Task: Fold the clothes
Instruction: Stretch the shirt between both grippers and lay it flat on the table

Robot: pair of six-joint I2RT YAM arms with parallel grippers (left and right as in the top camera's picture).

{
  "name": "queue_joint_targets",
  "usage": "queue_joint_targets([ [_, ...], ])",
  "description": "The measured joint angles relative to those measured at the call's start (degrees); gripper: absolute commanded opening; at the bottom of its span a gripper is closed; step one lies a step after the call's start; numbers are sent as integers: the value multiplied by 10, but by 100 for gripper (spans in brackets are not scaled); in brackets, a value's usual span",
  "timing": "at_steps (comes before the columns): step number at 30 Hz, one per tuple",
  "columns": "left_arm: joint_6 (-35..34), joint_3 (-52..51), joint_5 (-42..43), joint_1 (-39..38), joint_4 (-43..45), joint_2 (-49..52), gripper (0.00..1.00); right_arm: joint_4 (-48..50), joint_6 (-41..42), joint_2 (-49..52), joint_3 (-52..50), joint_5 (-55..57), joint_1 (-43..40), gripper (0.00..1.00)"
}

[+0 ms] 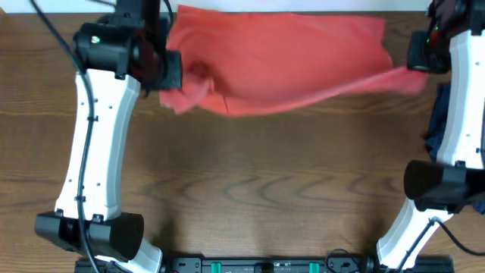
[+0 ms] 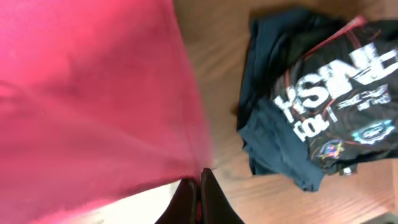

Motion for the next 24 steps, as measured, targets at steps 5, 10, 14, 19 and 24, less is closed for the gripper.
queue_joint_targets([
  [5, -2, -119, 62, 0, -11, 0, 6, -2, 0, 7, -90, -23, -7, 1],
  [10, -5, -235, 86, 0, -9, 0, 6, 4, 0, 9, -191, -45, -9, 1],
  [14, -9, -303, 94, 0, 12, -4, 6, 9, 0, 9, -269, -55, -9, 1],
  [19, -20, -379, 96, 0, 31, -54, 6, 66, 0, 7, -380, -80, -16, 1],
  [24, -57, -455, 97, 0, 56, -151, 6, 135, 0, -21, -488, -114, -29, 1],
])
